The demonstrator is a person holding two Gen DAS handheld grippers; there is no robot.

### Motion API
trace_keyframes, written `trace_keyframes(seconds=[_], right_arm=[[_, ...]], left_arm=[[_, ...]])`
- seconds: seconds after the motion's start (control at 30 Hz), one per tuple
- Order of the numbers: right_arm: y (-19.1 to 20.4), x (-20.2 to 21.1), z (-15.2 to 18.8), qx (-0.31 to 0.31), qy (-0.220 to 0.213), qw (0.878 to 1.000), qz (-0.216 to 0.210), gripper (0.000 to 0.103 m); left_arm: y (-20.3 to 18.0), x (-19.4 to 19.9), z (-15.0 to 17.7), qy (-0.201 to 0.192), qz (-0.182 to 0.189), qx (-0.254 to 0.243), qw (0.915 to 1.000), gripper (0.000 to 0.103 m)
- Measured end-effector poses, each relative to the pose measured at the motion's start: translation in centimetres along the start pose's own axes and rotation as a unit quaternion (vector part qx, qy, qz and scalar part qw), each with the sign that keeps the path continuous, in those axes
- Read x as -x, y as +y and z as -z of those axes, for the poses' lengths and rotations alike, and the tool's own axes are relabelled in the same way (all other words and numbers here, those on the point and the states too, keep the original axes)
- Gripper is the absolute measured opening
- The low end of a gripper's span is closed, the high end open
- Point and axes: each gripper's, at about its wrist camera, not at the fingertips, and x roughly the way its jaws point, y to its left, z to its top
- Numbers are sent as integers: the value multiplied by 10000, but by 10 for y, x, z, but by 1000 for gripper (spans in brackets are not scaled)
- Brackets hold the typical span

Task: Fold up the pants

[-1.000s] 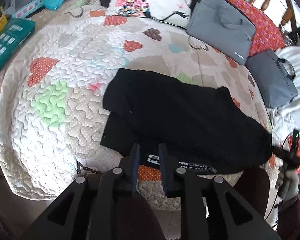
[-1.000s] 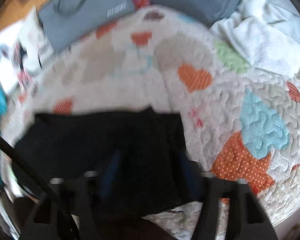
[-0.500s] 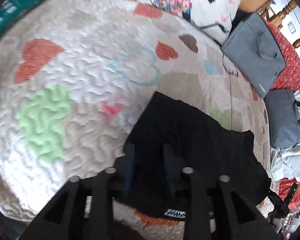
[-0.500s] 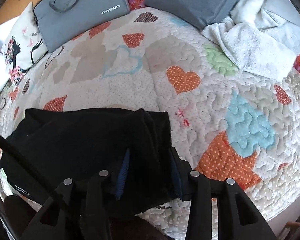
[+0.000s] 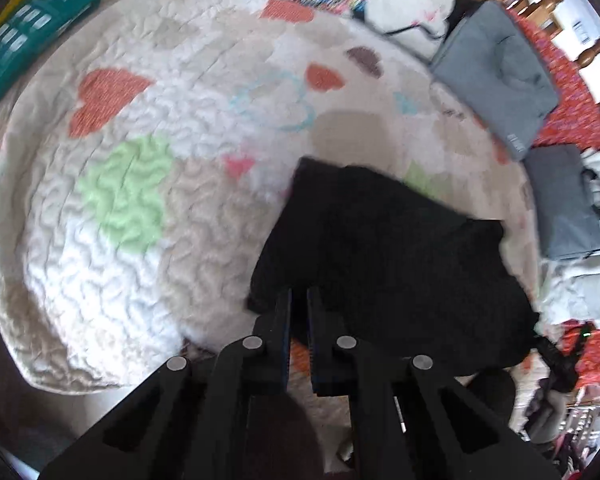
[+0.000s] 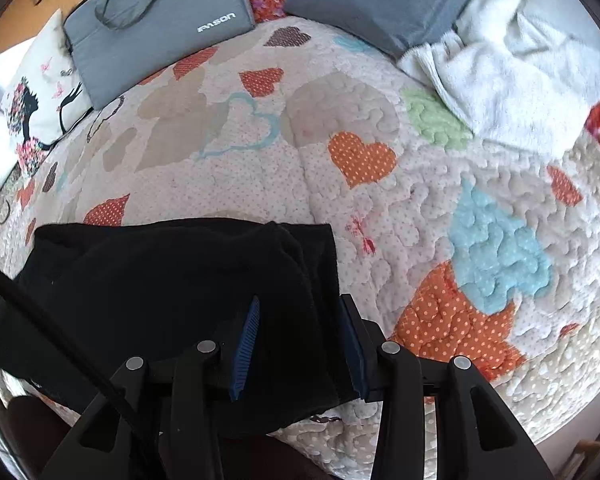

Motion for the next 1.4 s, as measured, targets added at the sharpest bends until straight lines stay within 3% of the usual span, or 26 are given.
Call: trace_keyframes(seconds=[0.17,0.27,0.33,0.4,0.47,0.57,0.6,0.77,0.87,0.9,0.93,0.97,1.07,1.17,1.27,1.4], right_arm=[[-8,5,2,-222,-1,9997,-90,49],[-12,22,2,-363,-121,9992,64,50],[-5,41,0,-328,-461,9979,303,51],[15,59,-5,-154,-801,9965,190,58],[51,68,-13,249,-910,9950,-335,62],[125,58,-20,1110,-618,9823,-1377,63],[141,54,-19,1301,-576,9787,-1483,63],[252,8,-15,2853,-253,9450,-1577,68],[290,-25,-13,3454,-129,9315,-1129,71],[300,-34,-13,3627,86,9250,-1129,63],[303,-39,-14,3696,298,9212,-1179,14],[308,-45,-17,3698,492,9210,-1119,5],[310,-46,-33,3584,298,9275,-1018,5],[303,-56,-60,3070,330,9453,-1048,5],[298,-71,-67,2908,298,9540,-664,5],[279,-76,-74,2481,324,9670,-469,7]], left_arm=[[11,-40,-7,561,-237,343,9976,7],[-3,-33,-11,317,-392,64,9987,8],[-7,-28,-10,165,-416,-54,9990,8],[-3,-27,-8,153,-356,6,9992,8],[2,-23,-4,131,-303,98,9994,8],[6,-7,8,-65,-253,139,9996,8],[7,-2,12,-153,-311,124,9993,8],[9,23,20,-513,-375,26,9980,8],[7,29,18,-664,-291,5,9974,8],[7,31,18,-705,-244,-18,9972,8],[5,32,19,-731,-216,-39,9971,8],[4,33,19,-751,-184,-62,9970,8],[-3,32,17,-807,-81,-161,9966,8],[-12,29,15,-842,-46,-280,9960,8],[-24,22,13,-782,-48,-407,9961,8],[-45,11,17,-695,-18,-635,9956,9]])
